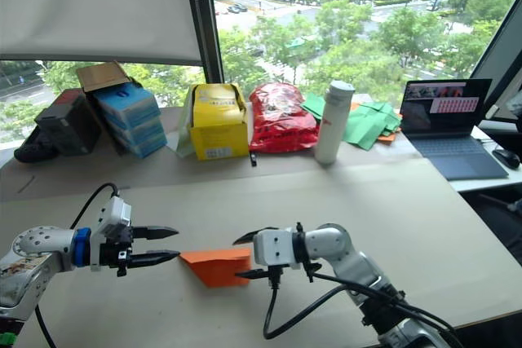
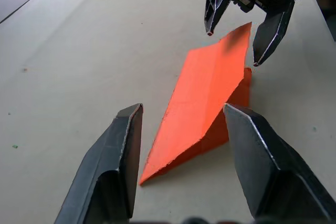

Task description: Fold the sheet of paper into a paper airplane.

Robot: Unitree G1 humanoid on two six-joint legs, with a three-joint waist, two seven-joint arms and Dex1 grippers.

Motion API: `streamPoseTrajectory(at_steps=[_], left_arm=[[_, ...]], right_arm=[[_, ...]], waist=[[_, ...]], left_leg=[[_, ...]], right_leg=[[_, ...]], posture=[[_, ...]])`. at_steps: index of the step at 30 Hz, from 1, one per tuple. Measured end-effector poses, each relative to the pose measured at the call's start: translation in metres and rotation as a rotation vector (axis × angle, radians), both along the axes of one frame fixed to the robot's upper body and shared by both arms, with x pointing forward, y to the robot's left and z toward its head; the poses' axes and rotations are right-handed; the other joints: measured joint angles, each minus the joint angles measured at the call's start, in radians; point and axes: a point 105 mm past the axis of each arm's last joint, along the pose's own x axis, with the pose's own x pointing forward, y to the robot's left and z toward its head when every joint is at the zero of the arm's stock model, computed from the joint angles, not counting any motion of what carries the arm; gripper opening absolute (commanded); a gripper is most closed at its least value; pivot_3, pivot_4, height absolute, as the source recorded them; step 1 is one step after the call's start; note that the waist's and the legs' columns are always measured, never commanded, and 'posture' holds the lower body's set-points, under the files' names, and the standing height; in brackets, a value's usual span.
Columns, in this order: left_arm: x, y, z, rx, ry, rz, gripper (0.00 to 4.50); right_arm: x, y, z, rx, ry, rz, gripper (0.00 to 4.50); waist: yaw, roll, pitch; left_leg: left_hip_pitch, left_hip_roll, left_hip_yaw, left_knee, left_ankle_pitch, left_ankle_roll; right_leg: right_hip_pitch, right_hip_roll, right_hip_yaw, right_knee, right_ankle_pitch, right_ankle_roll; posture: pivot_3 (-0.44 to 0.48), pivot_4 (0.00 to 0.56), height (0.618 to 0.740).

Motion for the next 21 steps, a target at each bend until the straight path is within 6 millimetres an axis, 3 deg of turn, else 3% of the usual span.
streamPoseTrajectory(at_steps=[4, 17, 21], left_arm=[[0.002, -0.006, -0.006, -0.007, 0.001, -0.039, 0.03], [0.021, -0.038, -0.051, 0.163, -0.060, -0.183, 0.03], [0.020, -0.043, -0.052, 0.189, -0.090, -0.211, 0.03]], right_arm=[[-0.001, -0.007, 0.013, 0.019, 0.013, -0.049, 4.03], [-0.025, -0.016, 0.029, 0.062, 0.144, -0.144, 4.03], [-0.026, -0.016, 0.030, 0.064, 0.159, -0.169, 4.03]], waist=[[0.000, 0.000, 0.000], [0.008, -0.001, 0.000], [0.009, 0.000, 0.000]], left_leg=[[0.000, 0.000, 0.000, 0.000, 0.000, 0.000], [-0.001, 0.000, 0.000, 0.001, -0.003, 0.005], [-0.001, 0.000, 0.000, 0.001, -0.003, 0.006]], right_leg=[[0.000, 0.000, 0.000, 0.000, 0.000, 0.000], [0.000, -0.001, 0.002, -0.001, 0.000, 0.000], [0.000, -0.001, 0.002, 0.000, 0.000, 0.000]], posture=[[0.000, 0.150, 0.740], [0.000, 0.150, 0.740], [0.000, 0.150, 0.740]])
